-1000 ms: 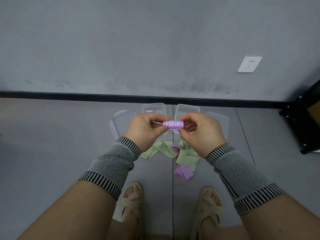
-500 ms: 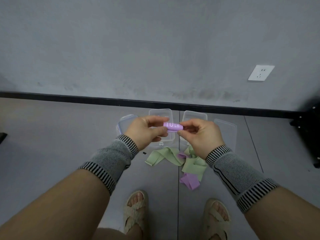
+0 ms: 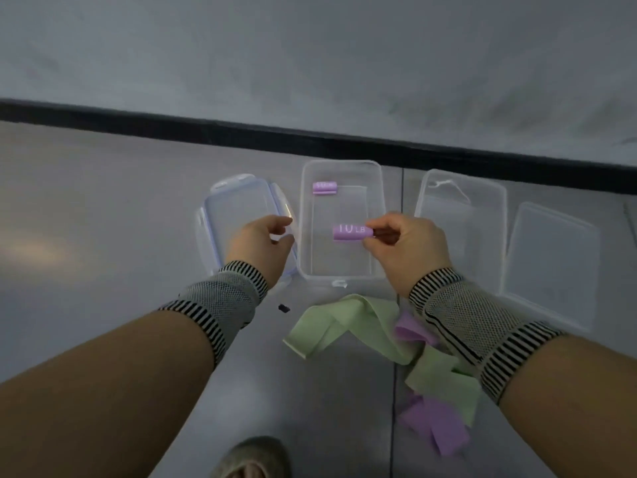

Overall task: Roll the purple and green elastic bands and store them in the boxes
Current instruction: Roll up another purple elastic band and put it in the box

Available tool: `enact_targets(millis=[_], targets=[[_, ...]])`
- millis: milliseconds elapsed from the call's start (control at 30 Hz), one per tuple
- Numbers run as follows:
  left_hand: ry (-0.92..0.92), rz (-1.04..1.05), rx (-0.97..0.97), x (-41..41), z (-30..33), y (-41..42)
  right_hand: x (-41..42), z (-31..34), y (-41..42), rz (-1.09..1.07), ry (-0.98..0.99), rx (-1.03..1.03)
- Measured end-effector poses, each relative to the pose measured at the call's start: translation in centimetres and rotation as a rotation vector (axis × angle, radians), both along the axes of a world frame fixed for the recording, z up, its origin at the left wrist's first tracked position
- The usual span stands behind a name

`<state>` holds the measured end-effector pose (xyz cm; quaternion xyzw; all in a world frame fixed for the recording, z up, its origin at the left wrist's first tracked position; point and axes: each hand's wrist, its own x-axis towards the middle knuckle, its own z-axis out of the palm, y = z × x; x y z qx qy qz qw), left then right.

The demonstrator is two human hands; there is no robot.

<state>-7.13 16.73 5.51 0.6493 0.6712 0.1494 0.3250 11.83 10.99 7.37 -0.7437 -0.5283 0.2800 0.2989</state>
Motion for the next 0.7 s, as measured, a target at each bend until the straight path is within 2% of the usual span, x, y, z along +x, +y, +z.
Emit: enact_targets(millis=[100, 367, 500, 700], targets=[[0.066, -0.050, 0.002, -0.3, -2.7, 1.7, 0.0, -2.4, 2.2, -0.032, 0.027, -0.023], [0.310, -0.293, 0.192, 0.5, -6.2, 7.2, -0.8, -7.5, 9.5, -0.047, 0.046, -0.054], [0.434, -0.407, 0.183, 1.5, -8.1, 8.3, -1.1, -10.1, 12.4, -0.045, 0.010, -0.049], [0.412, -0.427, 0.206, 1.8, -9.8, 8.2, -0.7, -14.0, 14.6, -0.090, -0.062, -0.066]])
